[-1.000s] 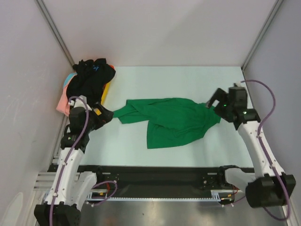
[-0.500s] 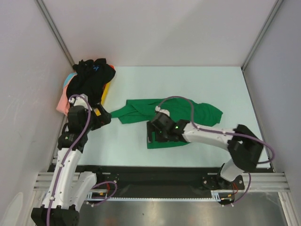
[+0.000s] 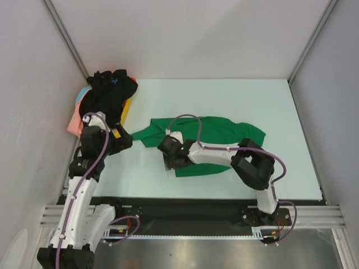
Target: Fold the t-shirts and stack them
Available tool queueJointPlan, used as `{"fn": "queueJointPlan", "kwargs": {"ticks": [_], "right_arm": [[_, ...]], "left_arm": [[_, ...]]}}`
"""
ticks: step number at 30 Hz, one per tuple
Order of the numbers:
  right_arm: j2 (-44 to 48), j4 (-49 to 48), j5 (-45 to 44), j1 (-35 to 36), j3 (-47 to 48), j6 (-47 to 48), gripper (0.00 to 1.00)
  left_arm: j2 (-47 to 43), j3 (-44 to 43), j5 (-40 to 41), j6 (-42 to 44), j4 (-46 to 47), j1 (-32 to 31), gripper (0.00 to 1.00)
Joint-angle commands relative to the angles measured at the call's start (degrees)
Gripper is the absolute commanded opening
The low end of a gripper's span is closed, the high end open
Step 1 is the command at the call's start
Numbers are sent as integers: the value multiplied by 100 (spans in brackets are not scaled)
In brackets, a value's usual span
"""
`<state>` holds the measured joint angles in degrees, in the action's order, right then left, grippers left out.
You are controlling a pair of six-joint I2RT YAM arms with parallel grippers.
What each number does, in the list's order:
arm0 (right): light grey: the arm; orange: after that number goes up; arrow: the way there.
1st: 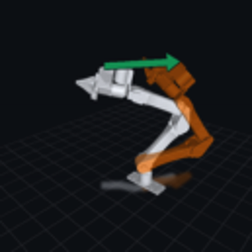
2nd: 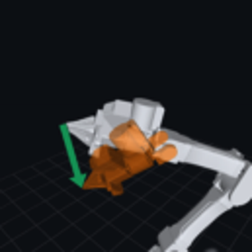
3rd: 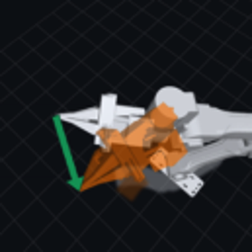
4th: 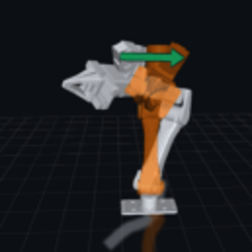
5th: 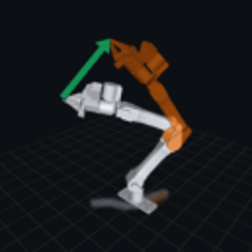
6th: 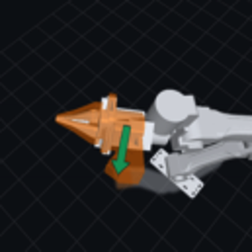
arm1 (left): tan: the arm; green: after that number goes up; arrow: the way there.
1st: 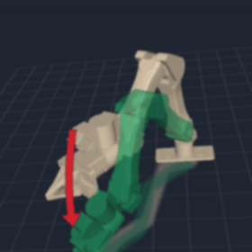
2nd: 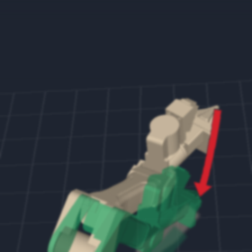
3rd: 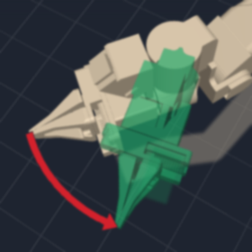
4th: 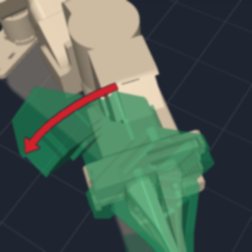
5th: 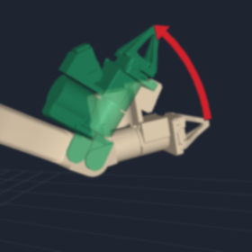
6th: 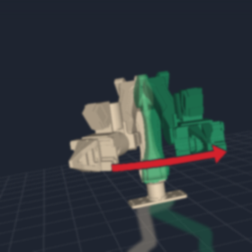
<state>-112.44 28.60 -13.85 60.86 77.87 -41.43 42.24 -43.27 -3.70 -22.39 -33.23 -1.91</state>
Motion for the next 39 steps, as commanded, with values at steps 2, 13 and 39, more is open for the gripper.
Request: {"fn": "queueJointPlan", "kwargs": {"ticks": [2,13,39], "right_arm": [[-295,612,-382,189,151,4,54],[915,1138,-1372,-144,-562,117,0],[5646,1596,-830,-2904,-2750,724,0]], "left_arm": [[-23,-59,-113,148,98,-37,99],[4,-68,18,130,106,-37,98],[3625,-217,1249,-1750,1627,-766,91]]}}
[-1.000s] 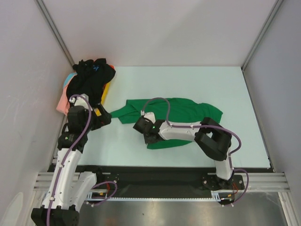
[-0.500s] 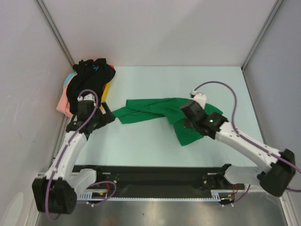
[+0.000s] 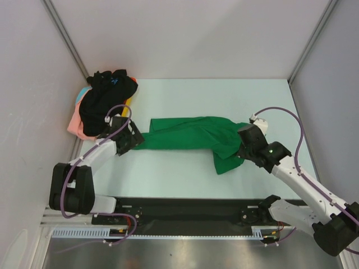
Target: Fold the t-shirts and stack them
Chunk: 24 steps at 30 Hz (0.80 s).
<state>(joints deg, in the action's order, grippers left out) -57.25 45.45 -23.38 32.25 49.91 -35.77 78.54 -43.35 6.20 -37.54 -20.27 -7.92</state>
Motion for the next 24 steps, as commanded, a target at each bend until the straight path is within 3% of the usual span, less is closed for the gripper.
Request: {"fn": "queueJointPlan", "kwargs": {"ticks": [1,15,22,24], "right_arm": [[101,-106,140,-43,28,184,0],[65,-230,404,-219,1,316,0],[118,-142,457,-228,71,290,0],[162,-98,465,-228,71,272,0]], "left_arm": [[-40,-174,311,-262,331,-261,91],[478,275,672,-570,787,-333,72],[715,380,830,-711,972,-324,68],[785,380,927,-755,1051,-324,62]]}}
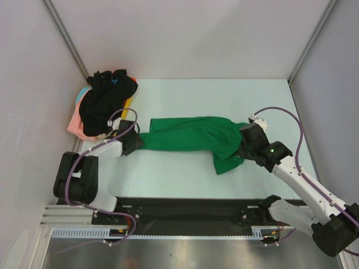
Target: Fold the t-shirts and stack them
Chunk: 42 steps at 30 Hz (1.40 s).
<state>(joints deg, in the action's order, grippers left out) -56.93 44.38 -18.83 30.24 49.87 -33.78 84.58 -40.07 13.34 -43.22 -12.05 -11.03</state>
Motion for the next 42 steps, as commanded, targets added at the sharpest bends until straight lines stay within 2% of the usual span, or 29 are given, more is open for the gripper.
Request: {"fn": "queueJointPlan", "kwargs": {"ticks": [1,5,8,10,15,25,29,35,39,42], "right_arm": [[138,9,20,-18,76,73,0],[164,36,64,-18,58,65,0],[147,27,64,-27,76,56,0],[147,9,99,-44,67,47,0],[260,-34,432,-123,199,169,0],[1315,185,125,-124,1068,758,0],[1465,334,11,-115,1718,1101,0],[1957,107,55,-124,2580,1848,0],[2264,-131,-24,-124,3063,2331,0],[2449,-359,28,-115,3502,2665,0]], "left_arm": [[217,44,247,-204,239,-5,60],[384,-9,344,-222,300,4,42],[437,-62,301,-152,370,22,7],[446,-106,195,-90,467,13,0],[95,-264,116,42,187,22,0],[-2566,-668,177,305,-1281,13,0],[-3673,-1342,204,420,-2053,13,0],[-4212,-2741,353,639,-3125,13,0],[-4484,-3734,301,1016,-3356,13,0],[-4651,-4358,-15,1237,-3111,13,0]]}}
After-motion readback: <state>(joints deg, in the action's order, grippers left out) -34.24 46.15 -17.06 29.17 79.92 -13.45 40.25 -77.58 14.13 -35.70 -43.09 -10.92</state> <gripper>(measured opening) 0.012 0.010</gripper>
